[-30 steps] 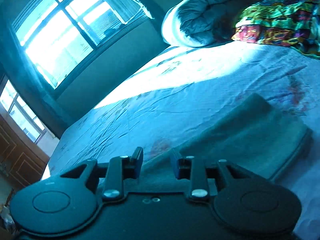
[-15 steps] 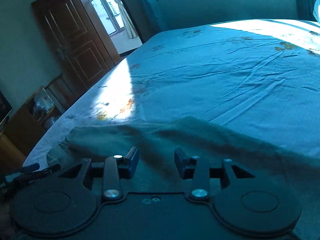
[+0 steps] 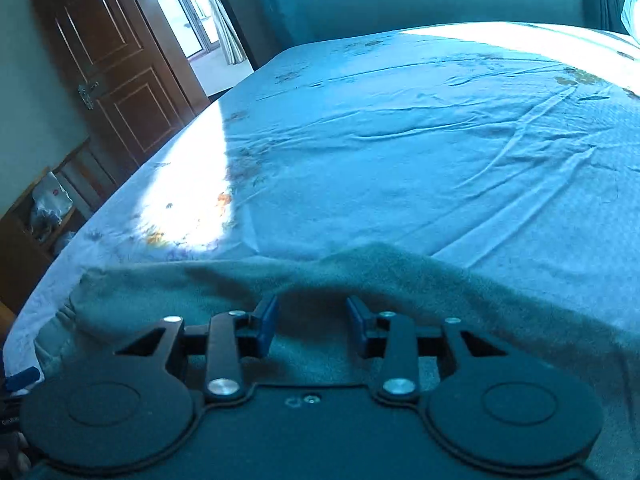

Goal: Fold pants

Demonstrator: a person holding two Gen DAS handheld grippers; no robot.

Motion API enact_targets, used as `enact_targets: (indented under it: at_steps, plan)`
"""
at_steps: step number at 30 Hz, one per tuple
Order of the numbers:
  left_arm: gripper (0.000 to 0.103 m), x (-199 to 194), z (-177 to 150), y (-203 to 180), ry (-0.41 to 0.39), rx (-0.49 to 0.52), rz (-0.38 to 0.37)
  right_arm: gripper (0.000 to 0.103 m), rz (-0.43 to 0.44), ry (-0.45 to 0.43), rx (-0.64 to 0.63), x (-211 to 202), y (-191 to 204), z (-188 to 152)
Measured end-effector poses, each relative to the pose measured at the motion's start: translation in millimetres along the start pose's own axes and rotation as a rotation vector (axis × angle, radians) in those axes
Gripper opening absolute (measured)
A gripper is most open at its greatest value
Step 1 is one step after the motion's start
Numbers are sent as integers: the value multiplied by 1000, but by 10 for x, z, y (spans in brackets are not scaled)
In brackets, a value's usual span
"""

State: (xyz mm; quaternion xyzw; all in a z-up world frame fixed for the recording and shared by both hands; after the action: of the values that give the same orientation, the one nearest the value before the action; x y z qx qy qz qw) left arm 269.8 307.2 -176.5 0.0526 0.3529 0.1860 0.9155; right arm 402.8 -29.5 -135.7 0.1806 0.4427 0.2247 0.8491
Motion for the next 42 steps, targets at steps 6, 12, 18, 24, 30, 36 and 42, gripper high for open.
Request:
enact_targets:
  at_steps: [6,12,18,24,30,36,42]
  plan:
    - [103,-17,-11,44,0,13,-5,26,-167,-75,64,-158,-354,153]
    - [103,-140,-45,71,-17,-13,4,56,-64,-189,81,-989,-689,79]
    - [103,-342,-105,-19,-31,-14,-12,62,-123,-283,130,-1863,-1213,-212]
    - [103,-559,-189,-183,-27,-23,-32,64,-190,-465,317,-2807,-1975,-589]
    - [103,-724,-95,-737,-56,62,-86,66,-259,-635,581,-3516,-2887,-1012]
    - [103,-860,66,-1411,-61,100,-163,66,-288,-669,665,-3694,-3314,-1197]
    - [103,-1140,137,-2283,-87,156,-292,65,-211,-709,840,-3801,-3789,-1424]
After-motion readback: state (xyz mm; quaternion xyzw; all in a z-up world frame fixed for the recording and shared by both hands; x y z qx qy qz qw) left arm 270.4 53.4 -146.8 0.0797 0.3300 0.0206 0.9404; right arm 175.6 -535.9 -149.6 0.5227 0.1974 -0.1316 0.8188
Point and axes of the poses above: each gripper's, at about its wrist camera, not at the fingertips, and x roughly the way its jaws point, y to its left, z to its top, the point moved 2 cm from there along x, roughly the way its jaws point, and after that the axes turned 15 degrees about x, right-handed, at the moved point
